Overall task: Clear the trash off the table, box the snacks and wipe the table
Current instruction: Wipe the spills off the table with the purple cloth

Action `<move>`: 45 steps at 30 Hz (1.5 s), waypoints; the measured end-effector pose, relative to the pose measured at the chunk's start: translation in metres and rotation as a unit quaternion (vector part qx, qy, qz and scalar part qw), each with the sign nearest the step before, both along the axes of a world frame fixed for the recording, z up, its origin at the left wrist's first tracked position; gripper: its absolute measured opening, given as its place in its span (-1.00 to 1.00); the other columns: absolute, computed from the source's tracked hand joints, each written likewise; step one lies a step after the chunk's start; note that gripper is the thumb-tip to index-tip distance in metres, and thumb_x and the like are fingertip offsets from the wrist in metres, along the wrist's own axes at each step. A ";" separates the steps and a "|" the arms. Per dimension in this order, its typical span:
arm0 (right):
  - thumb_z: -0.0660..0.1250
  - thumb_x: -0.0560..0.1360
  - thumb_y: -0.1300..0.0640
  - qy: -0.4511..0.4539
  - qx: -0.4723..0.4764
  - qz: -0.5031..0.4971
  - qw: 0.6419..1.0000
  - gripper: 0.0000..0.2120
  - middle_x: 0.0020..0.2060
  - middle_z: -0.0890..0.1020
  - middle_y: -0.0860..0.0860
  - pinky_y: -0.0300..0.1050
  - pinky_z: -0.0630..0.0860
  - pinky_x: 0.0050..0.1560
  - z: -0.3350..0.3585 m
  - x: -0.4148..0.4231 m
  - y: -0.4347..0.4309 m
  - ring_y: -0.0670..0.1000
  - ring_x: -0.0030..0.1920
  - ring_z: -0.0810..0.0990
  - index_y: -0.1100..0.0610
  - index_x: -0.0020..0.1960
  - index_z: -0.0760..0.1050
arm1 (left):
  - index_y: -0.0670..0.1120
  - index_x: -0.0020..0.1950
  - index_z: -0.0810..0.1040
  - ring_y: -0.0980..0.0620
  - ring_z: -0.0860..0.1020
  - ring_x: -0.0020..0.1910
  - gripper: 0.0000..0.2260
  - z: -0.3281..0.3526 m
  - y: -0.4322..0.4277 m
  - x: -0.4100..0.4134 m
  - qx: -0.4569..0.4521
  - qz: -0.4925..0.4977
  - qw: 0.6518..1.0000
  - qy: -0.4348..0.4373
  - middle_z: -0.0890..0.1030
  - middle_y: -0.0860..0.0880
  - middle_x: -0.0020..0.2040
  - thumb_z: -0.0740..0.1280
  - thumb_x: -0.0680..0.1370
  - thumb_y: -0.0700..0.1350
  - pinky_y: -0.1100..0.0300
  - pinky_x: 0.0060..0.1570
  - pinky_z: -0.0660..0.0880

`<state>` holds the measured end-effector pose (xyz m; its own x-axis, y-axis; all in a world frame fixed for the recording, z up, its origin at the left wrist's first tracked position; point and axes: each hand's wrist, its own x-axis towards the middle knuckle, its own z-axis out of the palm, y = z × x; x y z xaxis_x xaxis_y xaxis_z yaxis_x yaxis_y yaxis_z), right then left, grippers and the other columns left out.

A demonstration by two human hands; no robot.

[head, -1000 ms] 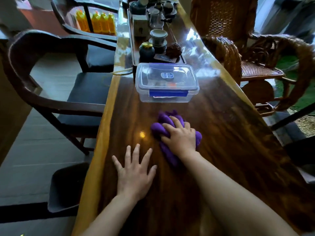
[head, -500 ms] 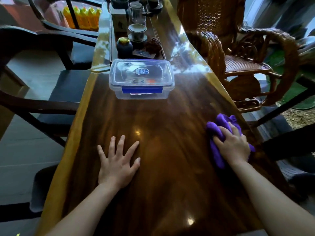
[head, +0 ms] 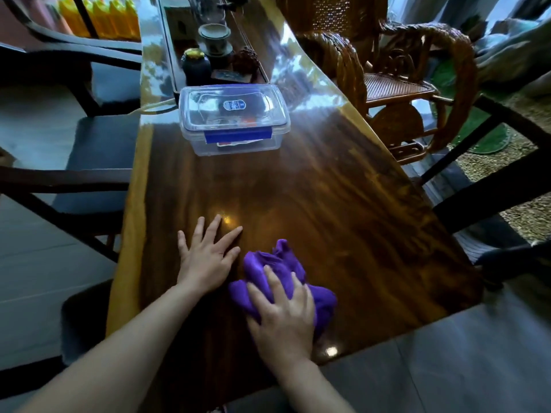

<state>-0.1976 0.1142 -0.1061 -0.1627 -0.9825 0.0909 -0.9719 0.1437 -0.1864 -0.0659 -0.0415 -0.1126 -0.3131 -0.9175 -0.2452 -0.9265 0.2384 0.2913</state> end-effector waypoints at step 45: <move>0.23 0.43 -0.20 -0.065 0.023 -0.019 0.997 -0.31 0.46 0.40 0.19 0.17 0.46 0.31 -0.004 -0.271 0.013 0.16 0.33 0.47 0.08 0.49 0.34 | -0.04 0.62 -0.08 -0.01 -0.15 0.60 -0.03 0.001 0.046 -0.249 -0.062 -0.355 0.928 0.096 -0.07 -0.11 0.63 0.29 0.37 0.31 0.00 0.56 -0.01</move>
